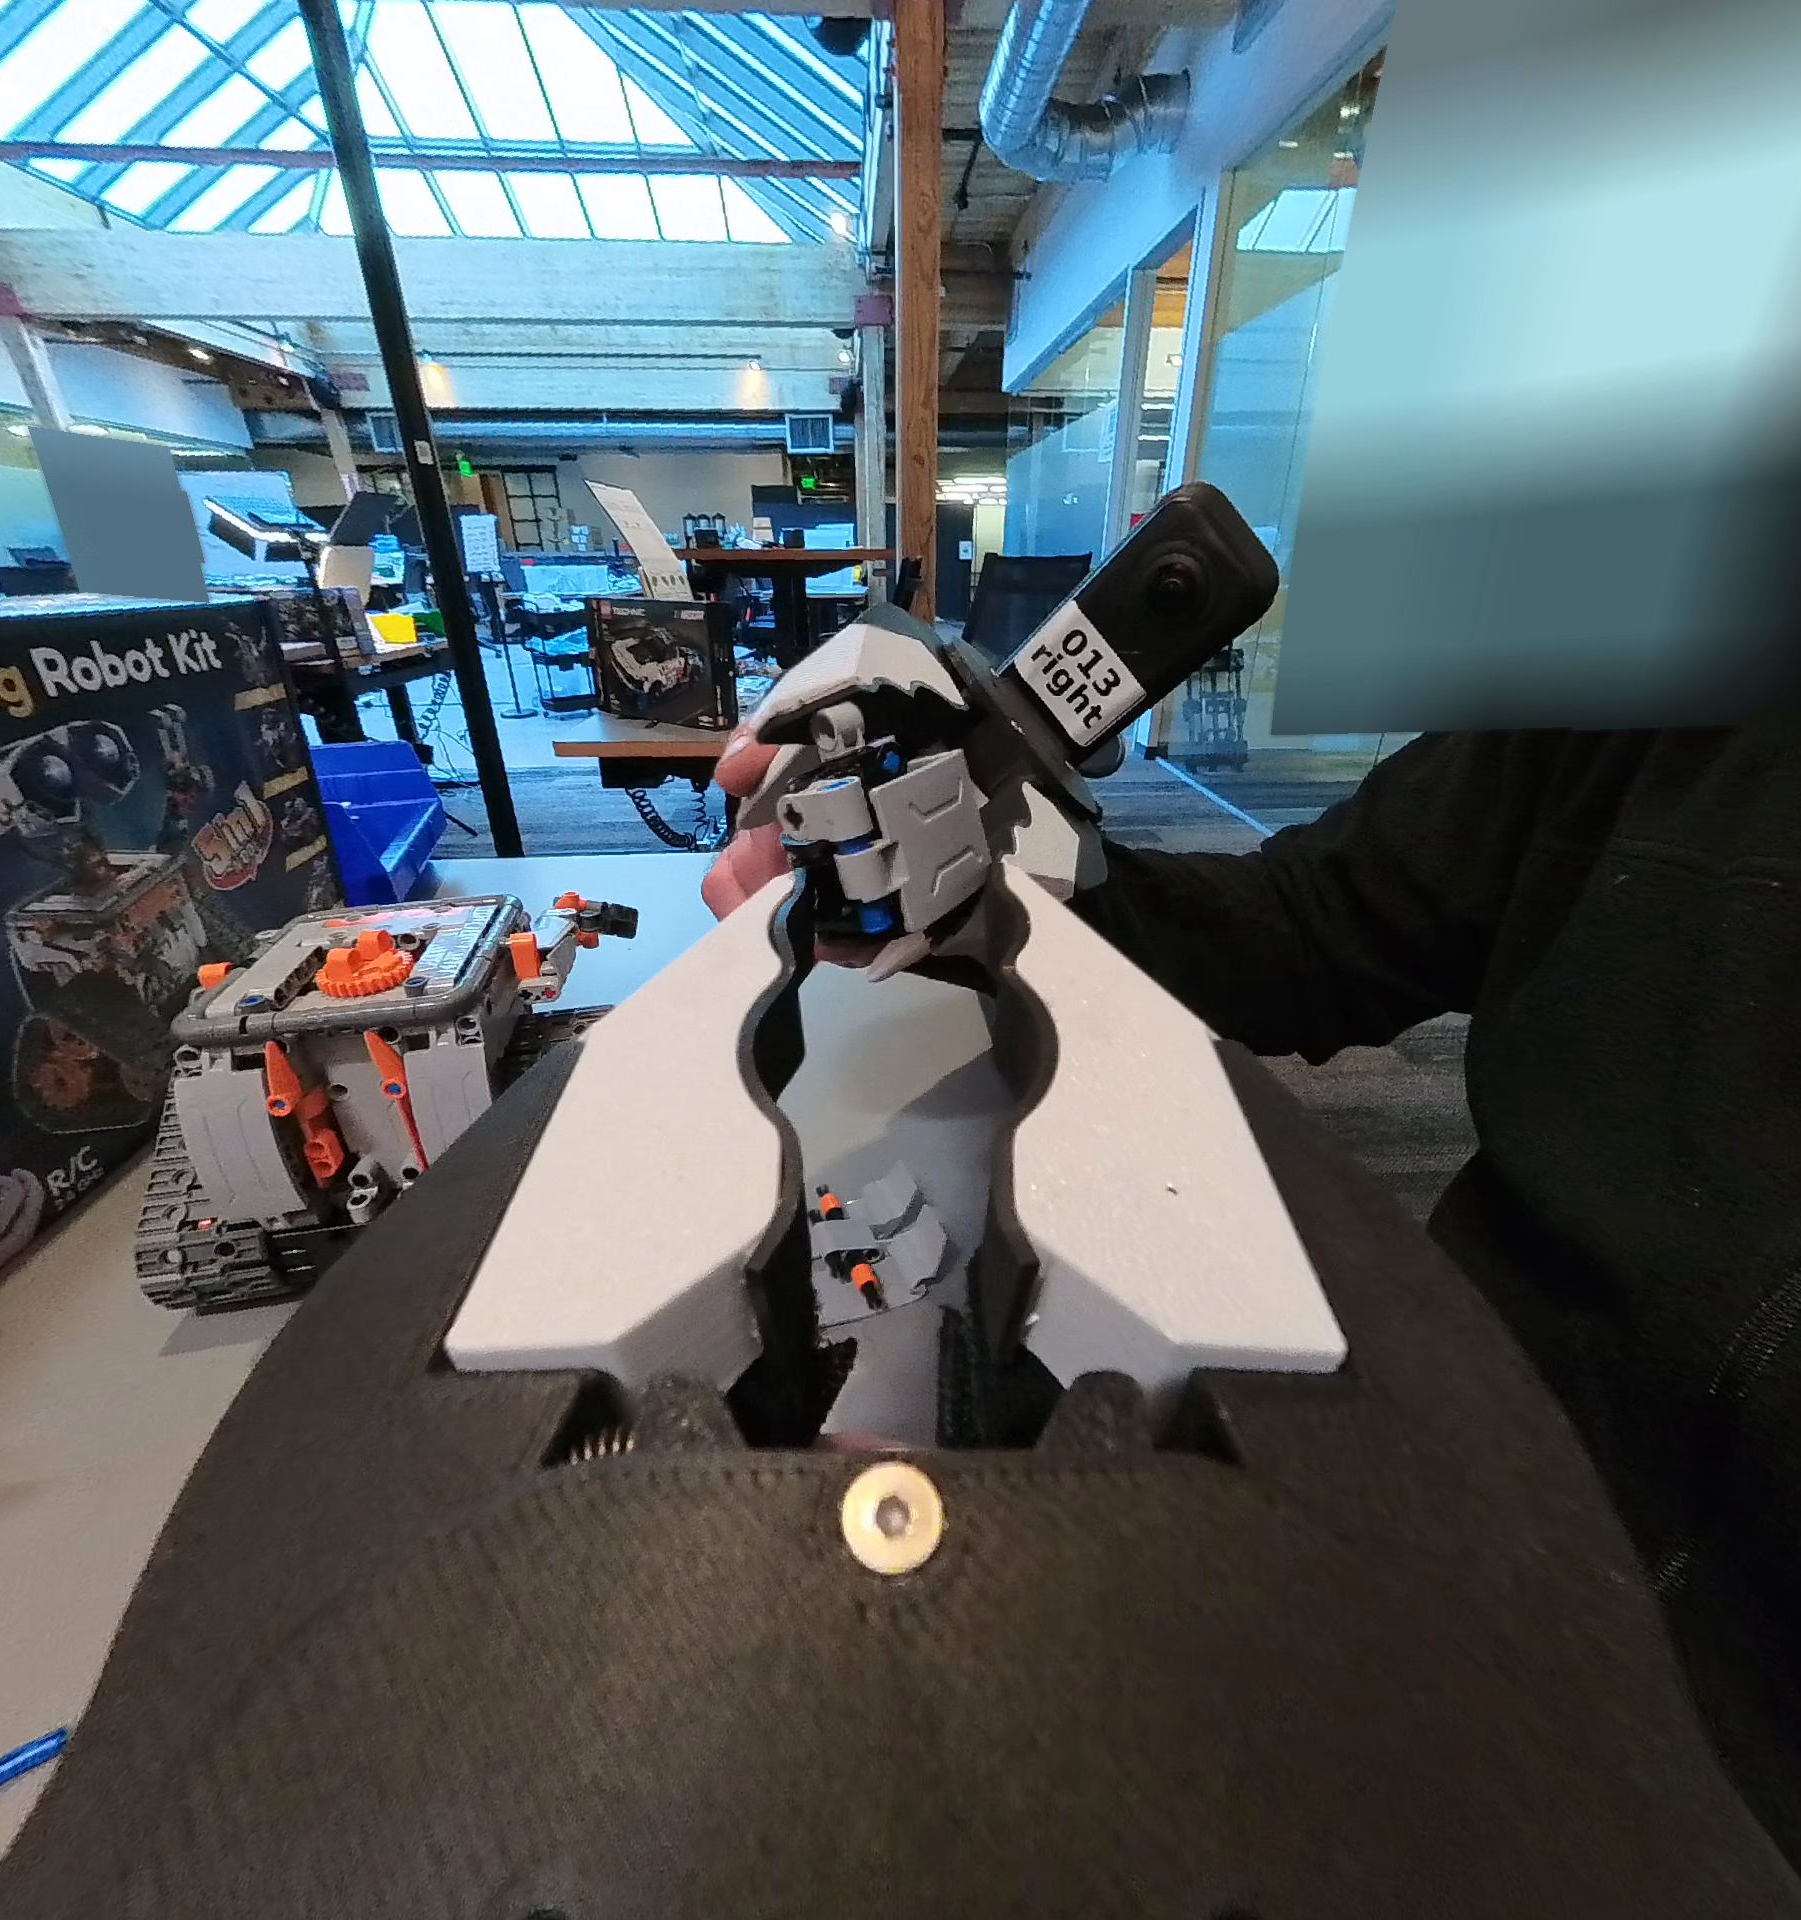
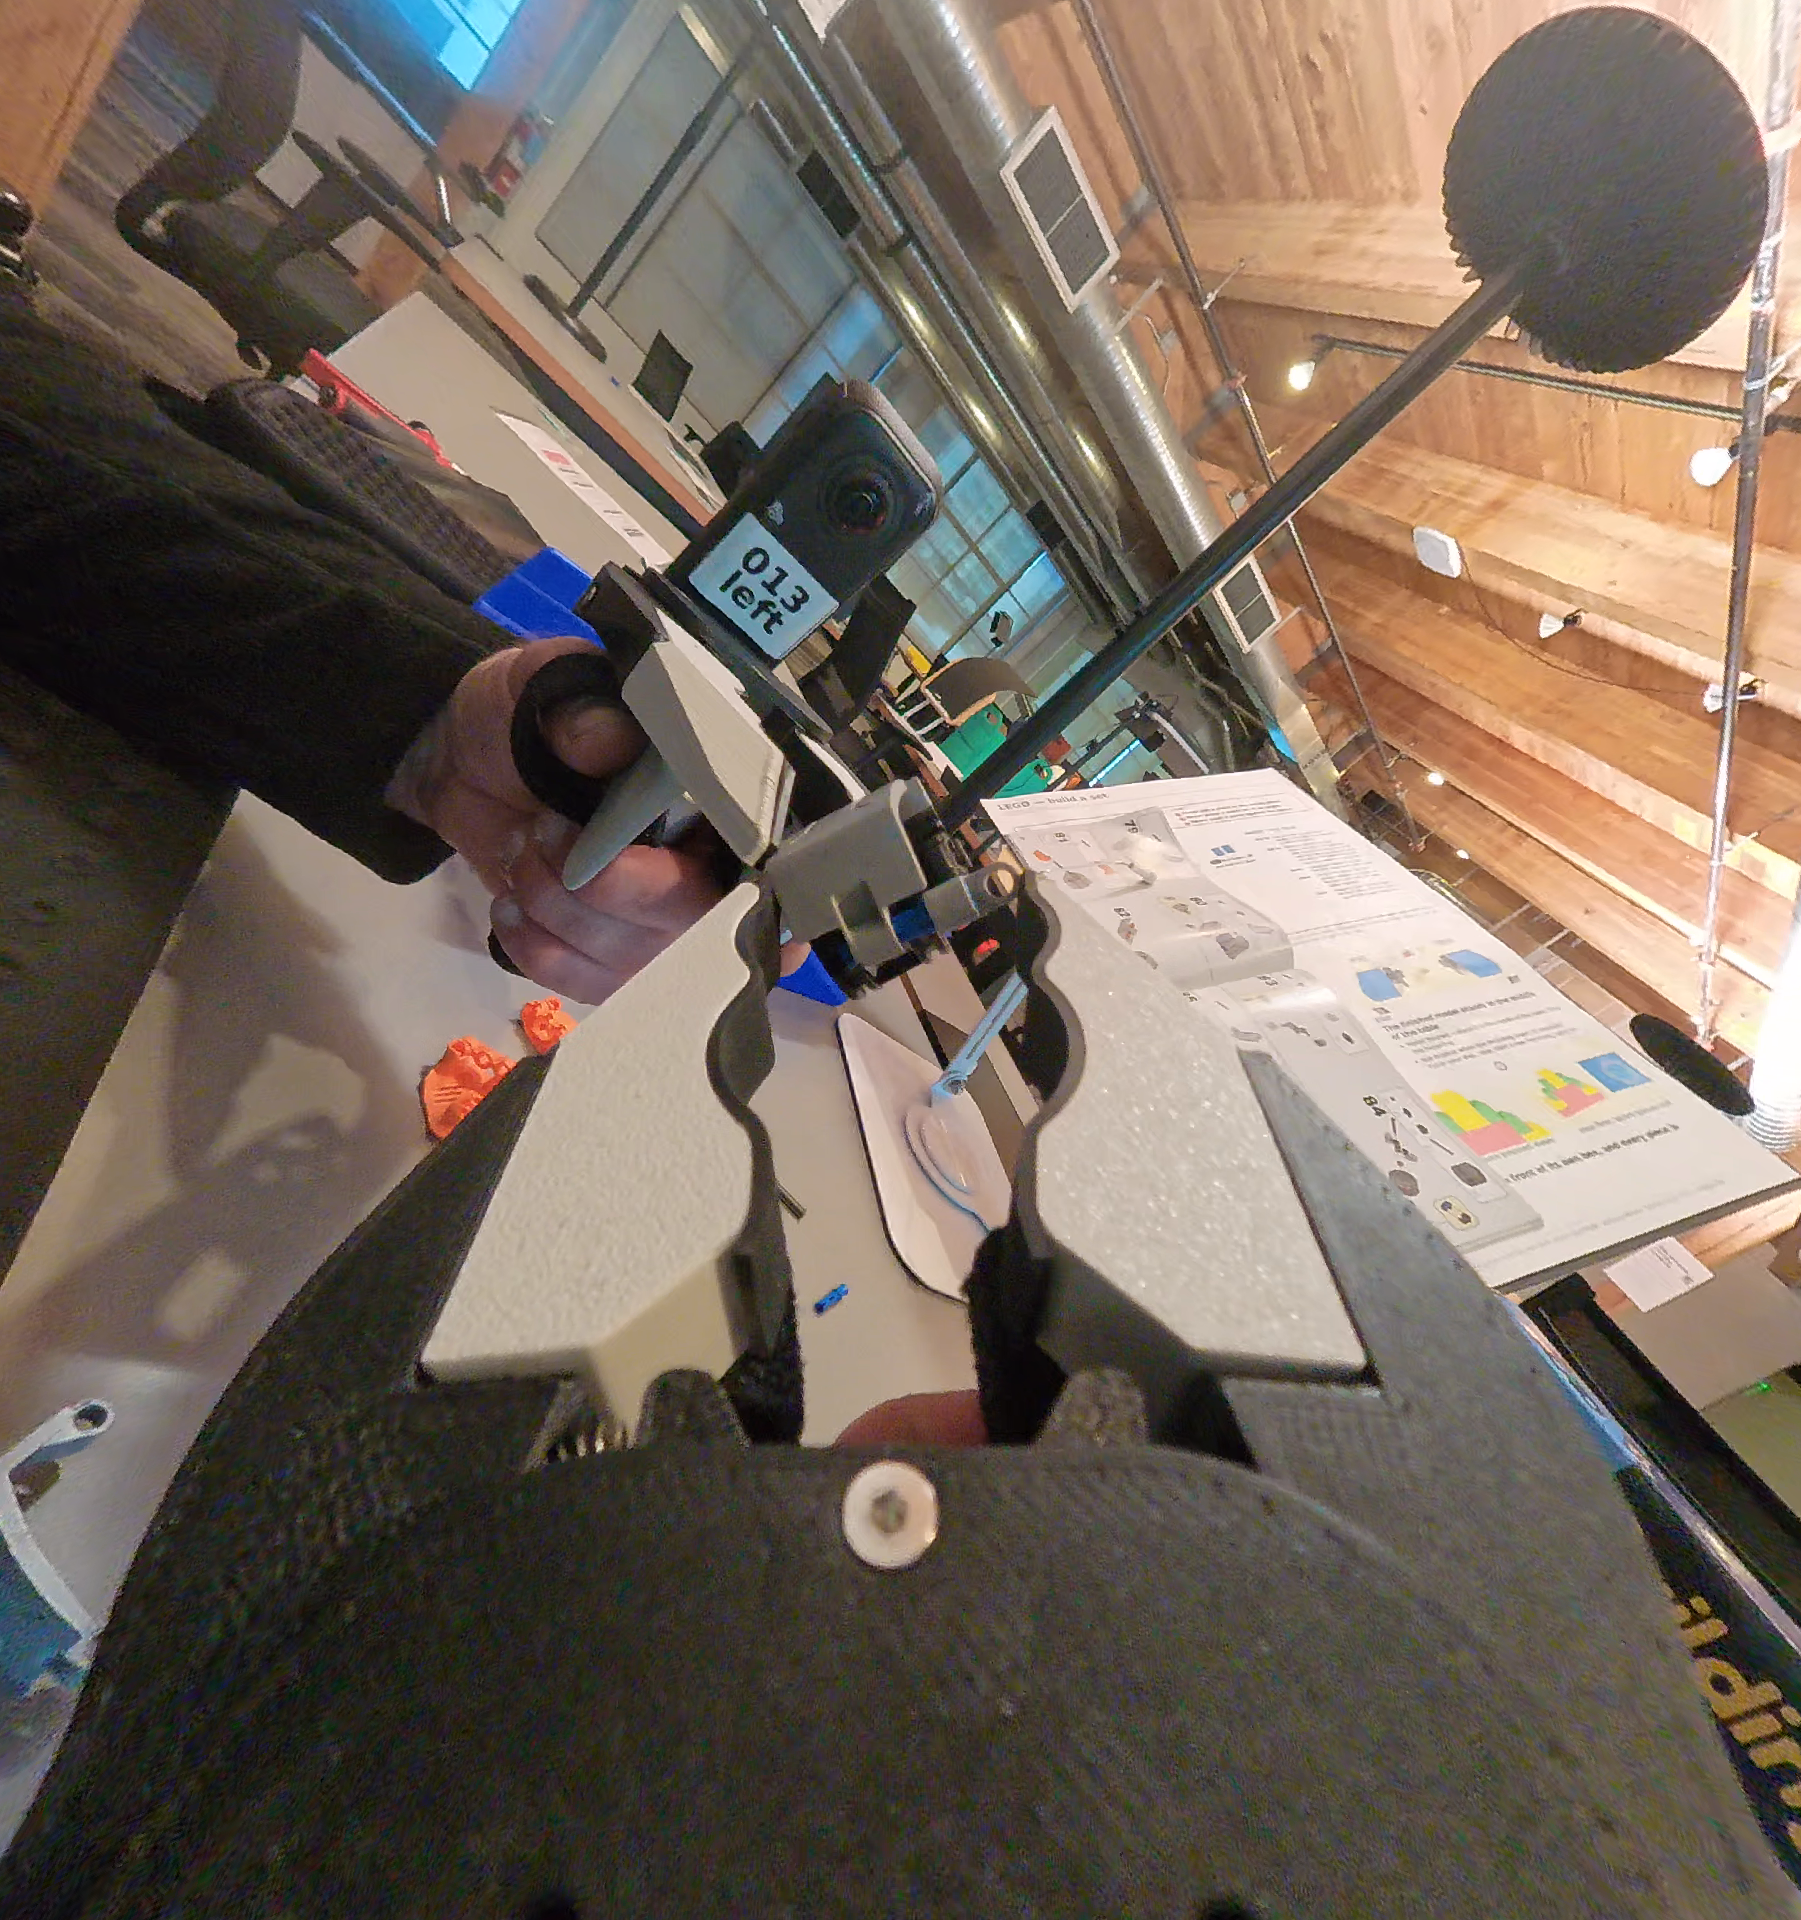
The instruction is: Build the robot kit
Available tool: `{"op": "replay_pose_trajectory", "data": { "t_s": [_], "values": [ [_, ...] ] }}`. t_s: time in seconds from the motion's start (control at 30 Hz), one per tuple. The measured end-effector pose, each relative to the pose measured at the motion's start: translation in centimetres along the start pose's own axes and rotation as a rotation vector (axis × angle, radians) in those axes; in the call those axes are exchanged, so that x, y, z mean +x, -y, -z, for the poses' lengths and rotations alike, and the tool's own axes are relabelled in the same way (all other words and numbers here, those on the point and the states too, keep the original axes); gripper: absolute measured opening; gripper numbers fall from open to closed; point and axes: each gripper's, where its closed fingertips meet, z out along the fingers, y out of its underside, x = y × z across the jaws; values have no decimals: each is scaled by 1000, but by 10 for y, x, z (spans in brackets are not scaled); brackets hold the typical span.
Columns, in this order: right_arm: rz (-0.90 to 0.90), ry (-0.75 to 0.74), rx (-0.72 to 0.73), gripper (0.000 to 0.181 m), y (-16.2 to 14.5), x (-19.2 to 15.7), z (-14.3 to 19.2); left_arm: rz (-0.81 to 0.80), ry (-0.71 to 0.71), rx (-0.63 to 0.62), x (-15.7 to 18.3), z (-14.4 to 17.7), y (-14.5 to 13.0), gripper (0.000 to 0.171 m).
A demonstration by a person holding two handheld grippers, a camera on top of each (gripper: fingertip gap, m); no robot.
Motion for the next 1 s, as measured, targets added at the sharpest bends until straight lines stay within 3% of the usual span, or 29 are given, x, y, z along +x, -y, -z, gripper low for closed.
{"op": "replay_pose_trajectory", "data": {
  "t_s": [0.4,0.8,1.0],
  "values": [
    [-15,-42,2,43,-2,7,-1,3,33,20,-5,1,3,31],
    [70,-145,-75,43,-17,18,-3,-40,186,22,-21,0,6,54],
    [128,-157,-108,43,-24,13,-7,-67,265,-13,-30,-3,-1,49]
  ]
}}
